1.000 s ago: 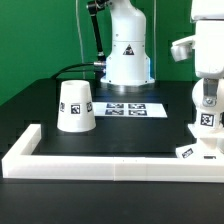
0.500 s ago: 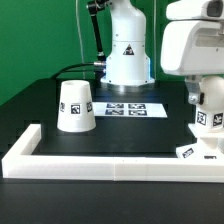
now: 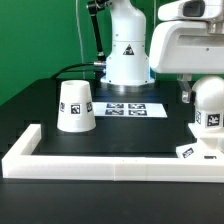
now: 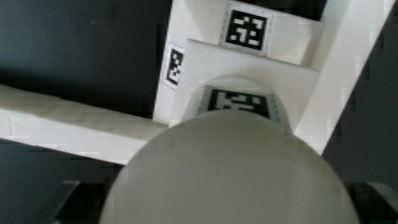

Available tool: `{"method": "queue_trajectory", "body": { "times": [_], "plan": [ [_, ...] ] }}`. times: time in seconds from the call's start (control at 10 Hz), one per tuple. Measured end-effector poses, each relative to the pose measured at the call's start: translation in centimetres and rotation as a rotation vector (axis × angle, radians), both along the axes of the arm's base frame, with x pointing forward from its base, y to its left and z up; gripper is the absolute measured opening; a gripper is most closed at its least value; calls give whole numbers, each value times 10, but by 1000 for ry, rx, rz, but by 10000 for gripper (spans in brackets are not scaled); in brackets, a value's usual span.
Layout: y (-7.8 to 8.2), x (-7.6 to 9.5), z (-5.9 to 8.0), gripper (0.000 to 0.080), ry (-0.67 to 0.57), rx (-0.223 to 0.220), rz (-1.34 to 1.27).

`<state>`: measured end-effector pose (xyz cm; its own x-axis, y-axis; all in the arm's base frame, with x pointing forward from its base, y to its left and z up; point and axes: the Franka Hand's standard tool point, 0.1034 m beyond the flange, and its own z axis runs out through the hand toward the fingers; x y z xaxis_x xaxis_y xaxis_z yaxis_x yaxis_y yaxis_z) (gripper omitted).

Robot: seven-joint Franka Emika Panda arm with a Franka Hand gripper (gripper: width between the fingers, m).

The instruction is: Assemble lamp

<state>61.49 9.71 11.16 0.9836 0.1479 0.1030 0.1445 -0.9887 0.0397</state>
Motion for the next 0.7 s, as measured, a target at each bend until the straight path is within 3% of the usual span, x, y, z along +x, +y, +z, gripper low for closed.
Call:
{"method": "queue_trajectory", "body": {
  "times": [0.2, 0.7],
  "plan": [
    [-2, 0, 0, 580, -3, 9, -92],
    [-2, -5, -2, 580, 20, 89, -626]
  ]
}}
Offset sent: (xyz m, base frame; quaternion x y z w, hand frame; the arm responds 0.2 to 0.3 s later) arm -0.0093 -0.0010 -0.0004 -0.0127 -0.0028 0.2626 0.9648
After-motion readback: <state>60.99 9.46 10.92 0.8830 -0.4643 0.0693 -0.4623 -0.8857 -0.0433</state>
